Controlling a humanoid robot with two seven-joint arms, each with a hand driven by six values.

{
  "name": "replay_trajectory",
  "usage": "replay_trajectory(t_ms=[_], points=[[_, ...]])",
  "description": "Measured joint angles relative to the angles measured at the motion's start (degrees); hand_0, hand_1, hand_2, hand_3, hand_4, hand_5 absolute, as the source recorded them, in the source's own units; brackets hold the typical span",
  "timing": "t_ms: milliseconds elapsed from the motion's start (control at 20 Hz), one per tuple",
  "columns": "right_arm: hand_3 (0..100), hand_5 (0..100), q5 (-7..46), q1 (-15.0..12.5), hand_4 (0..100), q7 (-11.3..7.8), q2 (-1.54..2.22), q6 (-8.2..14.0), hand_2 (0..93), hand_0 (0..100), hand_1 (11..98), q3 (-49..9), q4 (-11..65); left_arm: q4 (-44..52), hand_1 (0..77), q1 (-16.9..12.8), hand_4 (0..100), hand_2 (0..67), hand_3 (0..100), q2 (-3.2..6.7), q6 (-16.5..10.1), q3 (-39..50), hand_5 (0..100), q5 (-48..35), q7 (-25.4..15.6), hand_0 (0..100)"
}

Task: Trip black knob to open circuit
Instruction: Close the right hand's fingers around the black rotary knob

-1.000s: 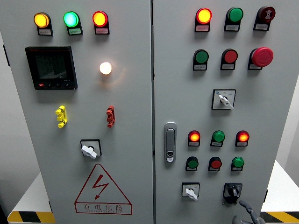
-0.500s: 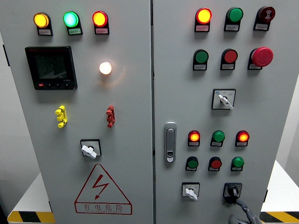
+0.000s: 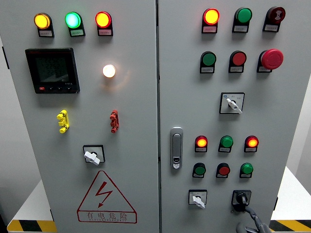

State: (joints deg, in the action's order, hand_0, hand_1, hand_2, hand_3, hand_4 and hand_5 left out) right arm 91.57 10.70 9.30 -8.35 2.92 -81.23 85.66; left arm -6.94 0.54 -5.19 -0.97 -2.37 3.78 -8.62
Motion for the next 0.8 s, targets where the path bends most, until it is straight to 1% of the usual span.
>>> replay_trajectory(t_ms=[550,800], points=[[95,100,0.0,-0.1,100,0.12,0.01,0.0,3.1,88,47.7,0.6,0.3,0.0,3.2,0.0,7,12.9,21,0.00,0.0,0.0,2,0.0,0.0,0],[95,100,0.0,-0.1,100,0.45,0.01,0.0,3.4,88,47.8,1.1,0.3,0.0,3.2,0.0,7,12.9,21,0.00,0.0,0.0,2,0.0,0.0,0]])
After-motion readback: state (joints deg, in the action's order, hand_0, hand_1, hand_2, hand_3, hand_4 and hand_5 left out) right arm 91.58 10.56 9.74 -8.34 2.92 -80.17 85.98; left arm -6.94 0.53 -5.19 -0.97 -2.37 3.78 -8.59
